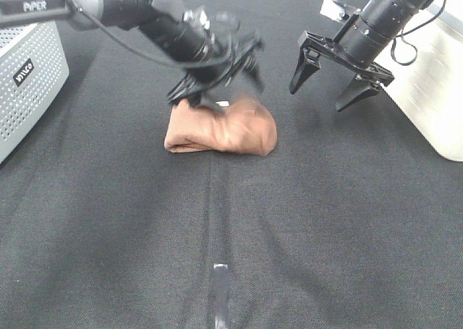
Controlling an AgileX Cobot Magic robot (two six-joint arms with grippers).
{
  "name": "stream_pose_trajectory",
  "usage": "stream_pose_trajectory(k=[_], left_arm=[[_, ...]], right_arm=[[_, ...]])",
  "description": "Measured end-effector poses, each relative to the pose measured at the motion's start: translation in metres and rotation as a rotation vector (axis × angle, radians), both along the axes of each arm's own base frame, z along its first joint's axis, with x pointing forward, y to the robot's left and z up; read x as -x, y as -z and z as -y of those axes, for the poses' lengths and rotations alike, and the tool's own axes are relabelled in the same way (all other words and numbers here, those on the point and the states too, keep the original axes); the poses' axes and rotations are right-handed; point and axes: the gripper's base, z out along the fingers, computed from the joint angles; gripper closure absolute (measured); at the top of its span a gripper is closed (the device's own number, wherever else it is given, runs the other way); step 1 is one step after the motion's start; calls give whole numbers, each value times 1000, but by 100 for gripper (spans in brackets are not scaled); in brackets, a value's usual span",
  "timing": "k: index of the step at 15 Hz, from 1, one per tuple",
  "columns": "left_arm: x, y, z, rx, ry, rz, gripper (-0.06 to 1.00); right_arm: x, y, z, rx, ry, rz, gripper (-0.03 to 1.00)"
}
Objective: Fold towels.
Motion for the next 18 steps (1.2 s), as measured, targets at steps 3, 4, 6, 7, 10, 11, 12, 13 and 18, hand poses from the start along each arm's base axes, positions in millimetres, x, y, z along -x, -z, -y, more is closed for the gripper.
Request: stream_pose_trajectory(k=[3, 4, 6, 7, 10, 11, 12, 13, 18], left_arm=[[-12, -55, -29, -3, -21, 210, 17], [-17, -72, -50, -37, -31, 272, 17], [-26, -94, -89, -87, -82, 335, 17], [-29, -98, -104, -104, -103, 345, 17], [-33, -97, -122, -121, -122, 319, 17], [-32, -95, -124, -133, -114, 303, 17], [-32, -95, -124, -138, -112, 305, 17], [-31, -95, -124, -140, -108, 300, 17], [-28, -92, -124, -156, -83, 262, 17]], right_arm=[[1, -4, -8, -101, -21, 3, 10], [1, -8, -15, -185, -49, 13, 10], [3, -20, -33, -371, -105, 46, 10], [4, -25, -47, -462, -132, 61, 10], [9, -22, -80, -575, -176, 53, 10], [12, -4, -100, -600, -210, 25, 10], [14, 11, -110, -601, -227, 1, 10], [14, 29, -113, -598, -226, -30, 10], [-3, 73, -73, -560, -116, -72, 10]])
